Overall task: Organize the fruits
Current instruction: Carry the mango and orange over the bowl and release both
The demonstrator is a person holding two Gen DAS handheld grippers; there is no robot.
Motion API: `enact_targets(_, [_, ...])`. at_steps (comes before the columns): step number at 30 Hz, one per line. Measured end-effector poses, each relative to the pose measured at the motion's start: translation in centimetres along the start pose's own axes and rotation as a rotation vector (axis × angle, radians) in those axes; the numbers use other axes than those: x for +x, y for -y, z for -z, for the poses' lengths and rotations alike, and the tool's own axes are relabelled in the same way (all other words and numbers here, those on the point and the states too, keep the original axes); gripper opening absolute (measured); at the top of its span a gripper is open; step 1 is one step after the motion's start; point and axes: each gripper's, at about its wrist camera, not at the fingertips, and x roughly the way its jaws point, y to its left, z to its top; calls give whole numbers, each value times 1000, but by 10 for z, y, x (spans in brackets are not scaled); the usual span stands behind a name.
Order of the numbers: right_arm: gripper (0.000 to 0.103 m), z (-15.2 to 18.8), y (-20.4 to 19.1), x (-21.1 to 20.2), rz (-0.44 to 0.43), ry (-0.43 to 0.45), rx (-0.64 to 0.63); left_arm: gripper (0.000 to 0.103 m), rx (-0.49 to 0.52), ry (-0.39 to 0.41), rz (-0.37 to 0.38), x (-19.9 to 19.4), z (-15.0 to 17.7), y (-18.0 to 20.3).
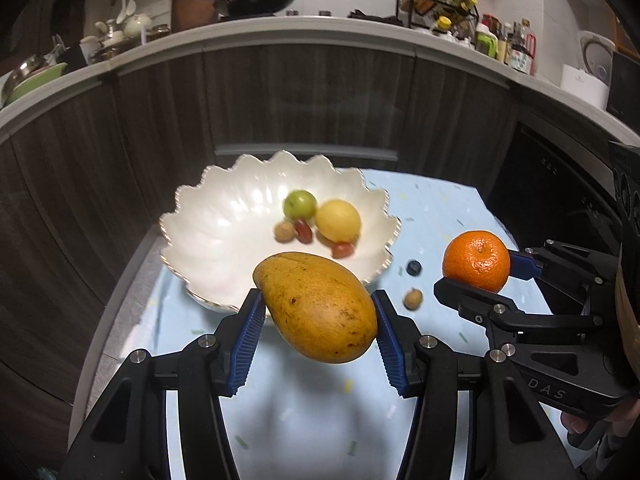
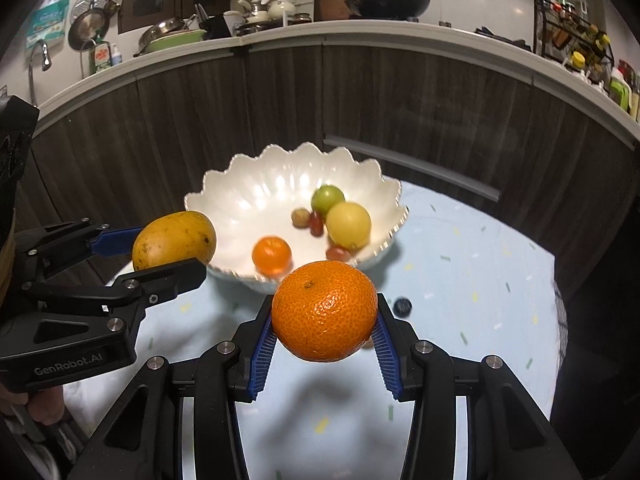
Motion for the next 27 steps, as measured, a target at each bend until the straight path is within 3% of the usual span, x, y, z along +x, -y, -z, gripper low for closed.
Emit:
enact_targets(12, [46,-35,-15,23,-21,24,-7,53,-35,28,-61,3,-24,-39])
enact_targets(27, [46,-64,-11,50,-2,14,-6,52,-49,24,-82,33,-48,-67])
